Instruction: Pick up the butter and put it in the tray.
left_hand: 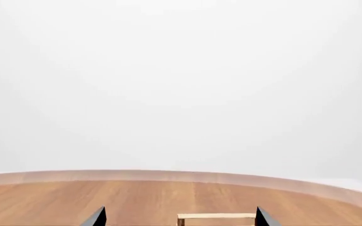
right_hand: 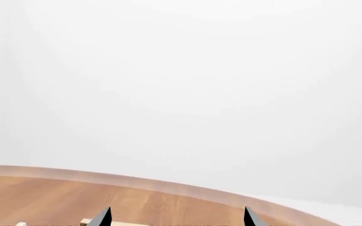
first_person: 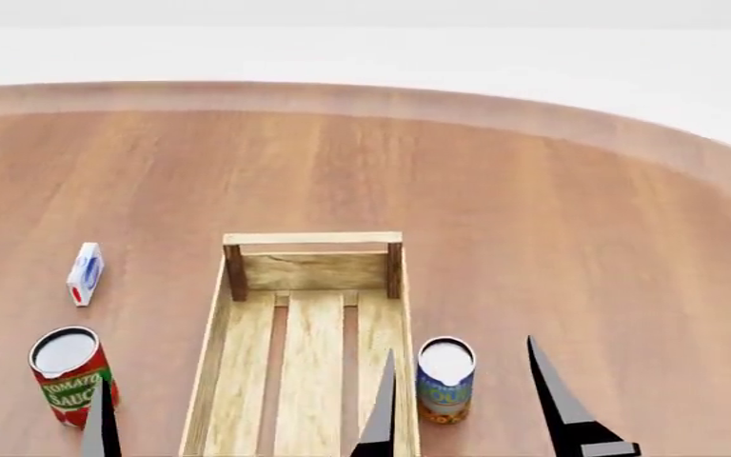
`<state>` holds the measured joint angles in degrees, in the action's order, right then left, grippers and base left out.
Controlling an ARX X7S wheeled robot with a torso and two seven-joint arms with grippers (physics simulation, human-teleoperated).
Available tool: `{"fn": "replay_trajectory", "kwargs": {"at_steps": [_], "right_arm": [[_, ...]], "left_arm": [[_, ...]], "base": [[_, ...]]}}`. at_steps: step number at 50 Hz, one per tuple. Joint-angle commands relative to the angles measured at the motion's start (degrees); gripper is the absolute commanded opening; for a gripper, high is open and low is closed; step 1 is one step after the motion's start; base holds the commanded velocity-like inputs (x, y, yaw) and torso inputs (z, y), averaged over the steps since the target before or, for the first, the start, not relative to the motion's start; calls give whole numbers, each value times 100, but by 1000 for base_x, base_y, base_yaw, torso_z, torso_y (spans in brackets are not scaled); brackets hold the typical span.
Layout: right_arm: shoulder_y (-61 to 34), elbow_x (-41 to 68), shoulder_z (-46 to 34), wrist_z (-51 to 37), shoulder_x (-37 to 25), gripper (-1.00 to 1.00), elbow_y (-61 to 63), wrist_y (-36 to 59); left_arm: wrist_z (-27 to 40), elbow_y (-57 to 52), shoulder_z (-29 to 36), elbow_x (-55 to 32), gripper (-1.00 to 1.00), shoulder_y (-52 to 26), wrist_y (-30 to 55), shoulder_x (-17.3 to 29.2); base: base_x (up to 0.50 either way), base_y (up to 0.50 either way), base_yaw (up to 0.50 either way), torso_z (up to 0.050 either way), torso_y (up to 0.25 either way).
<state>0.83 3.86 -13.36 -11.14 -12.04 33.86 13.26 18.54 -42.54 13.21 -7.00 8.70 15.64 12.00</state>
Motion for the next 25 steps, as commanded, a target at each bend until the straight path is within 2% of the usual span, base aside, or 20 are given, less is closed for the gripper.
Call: {"fn": "replay_trajectory", "kwargs": {"at_steps": [1,3,7,18,25], "right_arm": [[-9,-21,97,168,79,100,-134,-159],[-18,-48,99,136,74,100,-167,-156],[-90,-157,61,44,73,100,-186,108],[-13,-194,29,-40,19,100,-187,-70],[-29,-251,-62,-55,-28,100,-221,-74]], "left_arm": [[-99,69,-139,113,100,-35,-34,-83],[-87,55,-135,104,100,-37,-19,-78],[-72,84,-119,101,100,-46,-37,-67],[-33,119,-82,83,100,-65,-63,-31],[1,117,-54,74,100,-72,-64,-4]], "base": [[0,-500,0,0,0],[0,-436,0,0,0],[0,0,0,0,0],[0,0,0,0,0],[0,0,446,0,0]]}}
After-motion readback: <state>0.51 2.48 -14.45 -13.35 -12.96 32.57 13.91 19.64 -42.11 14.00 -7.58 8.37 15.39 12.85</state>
